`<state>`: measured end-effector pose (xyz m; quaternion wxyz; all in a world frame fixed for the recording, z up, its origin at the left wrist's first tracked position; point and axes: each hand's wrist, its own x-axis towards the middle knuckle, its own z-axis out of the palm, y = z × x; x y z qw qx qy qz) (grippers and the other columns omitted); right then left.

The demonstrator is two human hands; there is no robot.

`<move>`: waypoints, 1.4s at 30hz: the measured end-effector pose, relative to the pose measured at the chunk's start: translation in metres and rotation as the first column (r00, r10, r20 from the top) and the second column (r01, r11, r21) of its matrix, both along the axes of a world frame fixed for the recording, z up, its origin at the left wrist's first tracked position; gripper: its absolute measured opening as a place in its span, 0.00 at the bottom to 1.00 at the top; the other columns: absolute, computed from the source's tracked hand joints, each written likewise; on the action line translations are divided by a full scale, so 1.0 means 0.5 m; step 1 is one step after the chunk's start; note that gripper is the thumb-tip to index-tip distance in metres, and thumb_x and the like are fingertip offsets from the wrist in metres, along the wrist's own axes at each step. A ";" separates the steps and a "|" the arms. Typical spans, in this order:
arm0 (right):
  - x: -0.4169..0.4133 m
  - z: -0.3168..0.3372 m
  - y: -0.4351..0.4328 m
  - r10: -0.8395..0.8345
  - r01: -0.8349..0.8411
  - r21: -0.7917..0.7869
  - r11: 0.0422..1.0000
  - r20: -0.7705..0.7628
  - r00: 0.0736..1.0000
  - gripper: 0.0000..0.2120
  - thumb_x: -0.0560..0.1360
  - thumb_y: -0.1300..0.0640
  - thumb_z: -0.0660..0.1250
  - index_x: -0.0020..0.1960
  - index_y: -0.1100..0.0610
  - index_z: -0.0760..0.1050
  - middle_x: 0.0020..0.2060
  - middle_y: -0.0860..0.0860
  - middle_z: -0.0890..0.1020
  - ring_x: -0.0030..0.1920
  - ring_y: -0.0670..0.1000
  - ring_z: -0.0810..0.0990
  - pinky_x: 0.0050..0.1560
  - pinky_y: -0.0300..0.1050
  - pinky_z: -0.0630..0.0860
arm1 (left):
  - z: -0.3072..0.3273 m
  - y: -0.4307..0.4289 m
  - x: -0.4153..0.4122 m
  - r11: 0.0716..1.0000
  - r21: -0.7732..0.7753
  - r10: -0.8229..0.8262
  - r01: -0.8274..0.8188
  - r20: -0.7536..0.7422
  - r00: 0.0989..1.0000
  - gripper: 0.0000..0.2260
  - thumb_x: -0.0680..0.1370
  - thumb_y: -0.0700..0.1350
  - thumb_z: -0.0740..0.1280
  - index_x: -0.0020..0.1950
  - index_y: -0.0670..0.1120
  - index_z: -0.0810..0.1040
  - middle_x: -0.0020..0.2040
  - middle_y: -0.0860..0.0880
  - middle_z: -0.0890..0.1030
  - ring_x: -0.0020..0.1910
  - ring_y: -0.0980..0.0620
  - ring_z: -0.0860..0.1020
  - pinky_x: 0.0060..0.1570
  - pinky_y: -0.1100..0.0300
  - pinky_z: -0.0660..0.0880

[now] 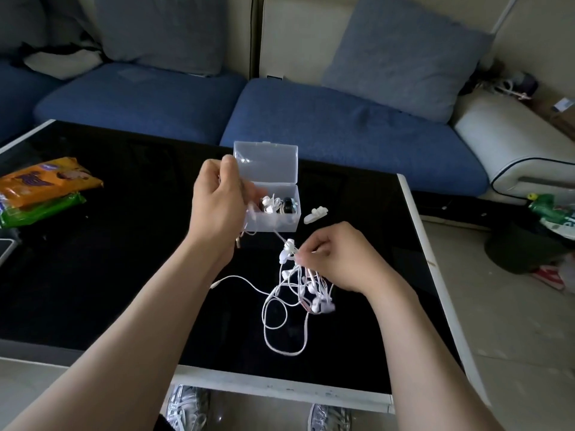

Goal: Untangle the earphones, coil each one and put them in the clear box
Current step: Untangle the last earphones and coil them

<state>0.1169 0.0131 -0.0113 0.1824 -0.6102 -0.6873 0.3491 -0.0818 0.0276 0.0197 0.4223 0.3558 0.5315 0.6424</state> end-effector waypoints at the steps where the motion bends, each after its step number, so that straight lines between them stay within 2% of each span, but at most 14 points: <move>1: 0.001 0.002 0.001 0.003 -0.002 0.007 1.000 -0.034 0.999 0.06 0.75 0.47 0.77 0.42 0.48 0.87 0.29 0.45 0.83 0.31 0.40 0.79 0.37 0.38 0.76 | -0.003 0.002 -0.002 1.000 -0.017 -0.006 0.007 0.041 0.999 0.13 0.87 0.52 0.59 0.49 0.45 0.68 0.35 0.45 0.78 0.29 0.50 0.78 0.35 0.52 0.79; 2: 0.001 0.004 0.003 0.002 -0.001 0.010 1.000 -0.064 0.998 0.05 0.76 0.47 0.77 0.43 0.47 0.87 0.30 0.47 0.83 0.32 0.40 0.78 0.38 0.38 0.75 | -0.009 0.004 -0.005 0.999 -0.045 -0.005 0.006 0.014 1.000 0.13 0.86 0.53 0.61 0.48 0.46 0.68 0.34 0.48 0.75 0.27 0.52 0.74 0.33 0.52 0.78; 4: 0.002 0.013 0.004 -0.008 0.006 -0.012 1.000 -0.128 0.992 0.04 0.78 0.49 0.75 0.45 0.47 0.88 0.38 0.50 0.86 0.38 0.43 0.82 0.44 0.42 0.79 | -0.022 0.003 -0.008 0.995 -0.096 -0.023 0.001 -0.225 0.974 0.13 0.83 0.56 0.67 0.50 0.48 0.69 0.39 0.51 0.75 0.32 0.54 0.73 0.35 0.52 0.75; 6: -0.001 0.027 0.000 -0.032 0.017 -0.074 0.997 -0.197 0.980 0.06 0.79 0.52 0.73 0.46 0.50 0.87 0.42 0.53 0.87 0.39 0.46 0.82 0.41 0.38 0.78 | -0.025 -0.008 -0.008 0.990 -0.121 -0.116 0.071 -0.414 0.903 0.17 0.79 0.57 0.73 0.58 0.50 0.70 0.48 0.54 0.79 0.41 0.56 0.78 0.40 0.55 0.76; 8: -0.002 0.035 -0.004 -0.037 0.009 -0.115 0.993 -0.244 0.969 0.07 0.81 0.55 0.71 0.47 0.53 0.86 0.40 0.58 0.86 0.35 0.46 0.80 0.36 0.37 0.74 | -0.026 -0.015 -0.006 0.972 -0.143 -0.233 0.185 -0.507 0.830 0.21 0.75 0.58 0.77 0.61 0.53 0.72 0.51 0.54 0.82 0.46 0.56 0.82 0.43 0.57 0.79; 12: -0.001 0.036 -0.008 -0.047 0.028 -0.063 0.998 -0.318 0.947 0.08 0.83 0.54 0.71 0.49 0.55 0.86 0.44 0.59 0.87 0.41 0.52 0.83 0.47 0.45 0.78 | -0.018 -0.026 0.002 0.880 -0.290 -0.466 0.377 -0.683 0.562 0.05 0.72 0.52 0.79 0.44 0.56 0.85 0.40 0.56 0.85 0.40 0.63 0.81 0.41 0.67 0.74; 15: 0.005 0.029 -0.005 -0.064 0.064 -0.009 0.998 -0.309 0.949 0.07 0.82 0.51 0.73 0.49 0.52 0.87 0.45 0.60 0.87 0.42 0.52 0.84 0.52 0.49 0.81 | -0.015 -0.032 0.001 0.821 -0.360 -0.554 0.443 -0.690 0.466 0.05 0.73 0.45 0.76 0.38 0.53 0.86 0.36 0.56 0.85 0.36 0.63 0.80 0.35 0.72 0.71; 18: 0.010 0.031 -0.007 -0.047 0.059 0.030 0.998 -0.303 0.952 0.03 0.81 0.54 0.74 0.52 0.49 0.87 0.43 0.59 0.87 0.43 0.54 0.87 0.53 0.48 0.83 | -0.014 -0.030 -0.004 0.829 -0.345 -0.542 0.439 -0.687 0.484 0.06 0.77 0.44 0.73 0.40 0.52 0.86 0.35 0.56 0.86 0.34 0.65 0.79 0.32 0.74 0.69; 21: 0.017 0.037 -0.012 -0.028 0.035 0.015 0.999 -0.313 0.949 0.12 0.78 0.63 0.75 0.55 0.48 0.87 0.43 0.53 0.88 0.45 0.51 0.88 0.54 0.41 0.83 | -0.012 -0.030 -0.007 0.817 -0.353 -0.564 0.456 -0.655 0.503 0.06 0.78 0.44 0.71 0.42 0.50 0.85 0.34 0.53 0.85 0.33 0.62 0.78 0.32 0.70 0.70; 24: 0.017 0.043 -0.013 -0.025 0.027 0.002 1.000 -0.285 0.958 0.18 0.73 0.67 0.77 0.54 0.45 0.87 0.48 0.48 0.88 0.49 0.46 0.88 0.56 0.41 0.83 | -0.012 -0.030 -0.009 0.830 -0.346 -0.549 0.438 -0.651 0.525 0.07 0.78 0.43 0.70 0.41 0.50 0.85 0.32 0.52 0.83 0.29 0.61 0.75 0.30 0.69 0.68; 31: 0.014 0.050 -0.014 -0.022 0.003 -0.061 0.998 -0.327 0.945 0.12 0.73 0.60 0.77 0.54 0.49 0.86 0.42 0.52 0.89 0.49 0.55 0.88 0.60 0.52 0.82 | -0.026 -0.021 -0.006 0.899 -0.236 -0.413 0.370 -0.740 0.531 0.07 0.80 0.48 0.68 0.42 0.56 0.81 0.33 0.66 0.79 0.35 0.62 0.77 0.37 0.64 0.69; 35: 0.012 0.047 -0.012 -0.021 0.008 -0.047 0.999 -0.294 0.956 0.19 0.65 0.56 0.82 0.54 0.48 0.84 0.41 0.52 0.86 0.42 0.51 0.85 0.52 0.54 0.83 | -0.030 -0.019 -0.003 0.905 -0.219 -0.395 0.364 -0.747 0.535 0.08 0.81 0.49 0.68 0.42 0.55 0.80 0.35 0.61 0.80 0.36 0.63 0.78 0.36 0.65 0.69; 39: 0.009 0.049 -0.013 -0.066 0.043 -0.070 0.997 -0.376 0.924 0.20 0.71 0.70 0.75 0.57 0.51 0.81 0.43 0.55 0.88 0.41 0.54 0.88 0.47 0.51 0.84 | -0.030 -0.018 -0.007 0.905 -0.227 -0.397 0.360 -0.756 0.521 0.08 0.80 0.50 0.69 0.42 0.52 0.84 0.38 0.52 0.83 0.40 0.55 0.81 0.41 0.56 0.77; 42: 0.010 0.055 -0.013 -0.096 0.070 -0.073 0.995 -0.450 0.888 0.15 0.77 0.70 0.71 0.59 0.54 0.79 0.43 0.56 0.89 0.41 0.56 0.89 0.44 0.46 0.83 | -0.029 -0.018 -0.013 0.886 -0.245 -0.437 0.394 -0.729 0.528 0.08 0.79 0.50 0.71 0.42 0.51 0.86 0.37 0.52 0.84 0.38 0.56 0.80 0.41 0.56 0.76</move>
